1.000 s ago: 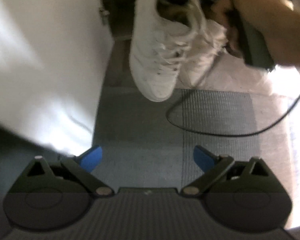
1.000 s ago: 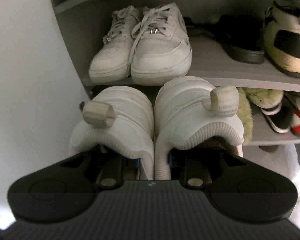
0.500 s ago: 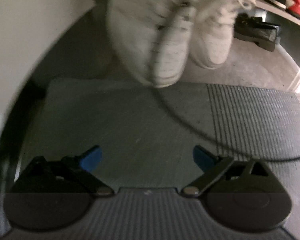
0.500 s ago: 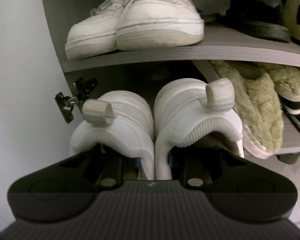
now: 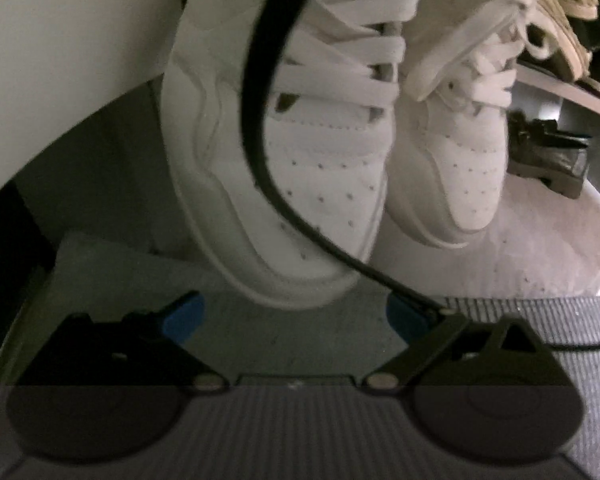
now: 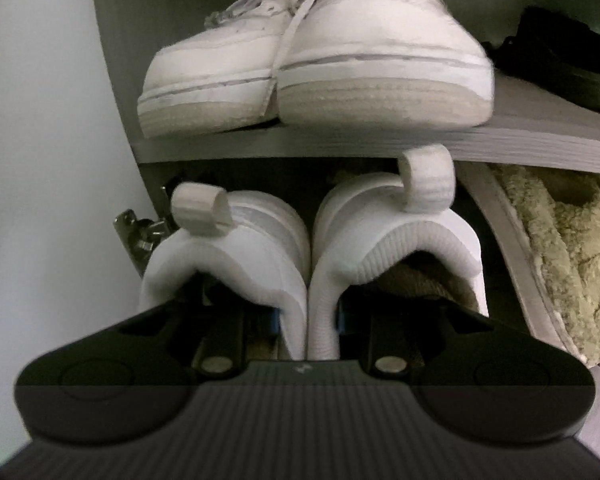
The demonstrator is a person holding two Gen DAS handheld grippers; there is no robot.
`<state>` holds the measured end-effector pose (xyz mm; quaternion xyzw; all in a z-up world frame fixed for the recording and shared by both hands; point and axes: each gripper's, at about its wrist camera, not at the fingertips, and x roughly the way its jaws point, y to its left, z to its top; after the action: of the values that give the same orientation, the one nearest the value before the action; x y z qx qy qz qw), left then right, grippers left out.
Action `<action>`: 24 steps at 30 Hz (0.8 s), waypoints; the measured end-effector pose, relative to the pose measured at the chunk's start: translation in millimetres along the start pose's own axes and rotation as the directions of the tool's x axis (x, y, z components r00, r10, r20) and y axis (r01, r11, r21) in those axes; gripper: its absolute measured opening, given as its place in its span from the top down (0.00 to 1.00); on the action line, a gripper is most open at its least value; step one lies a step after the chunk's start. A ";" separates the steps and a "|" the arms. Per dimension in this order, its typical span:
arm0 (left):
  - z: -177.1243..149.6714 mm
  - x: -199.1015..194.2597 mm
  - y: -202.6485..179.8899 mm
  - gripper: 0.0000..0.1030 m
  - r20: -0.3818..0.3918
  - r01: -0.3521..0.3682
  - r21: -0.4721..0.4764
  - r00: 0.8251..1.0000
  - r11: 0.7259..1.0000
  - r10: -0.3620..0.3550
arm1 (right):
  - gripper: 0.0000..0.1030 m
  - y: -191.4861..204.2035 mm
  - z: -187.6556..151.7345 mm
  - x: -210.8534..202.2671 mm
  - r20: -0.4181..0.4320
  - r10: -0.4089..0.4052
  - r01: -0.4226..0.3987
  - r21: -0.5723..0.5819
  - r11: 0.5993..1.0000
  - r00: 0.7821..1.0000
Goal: Organize scattered shoes
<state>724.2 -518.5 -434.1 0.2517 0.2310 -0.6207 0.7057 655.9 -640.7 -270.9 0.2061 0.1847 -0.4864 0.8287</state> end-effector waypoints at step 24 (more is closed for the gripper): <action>-7.5 -0.6 8.4 0.03 -0.046 0.009 0.032 0.999 0.999 -0.008 | 0.69 29.5 -3.5 57.5 0.118 -0.105 0.117 -0.101 0.988 0.988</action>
<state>732.3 -512.3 -438.9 0.2760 0.2383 -0.6213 0.6936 708.0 -667.8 -298.3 0.1232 0.1750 -0.5319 0.8193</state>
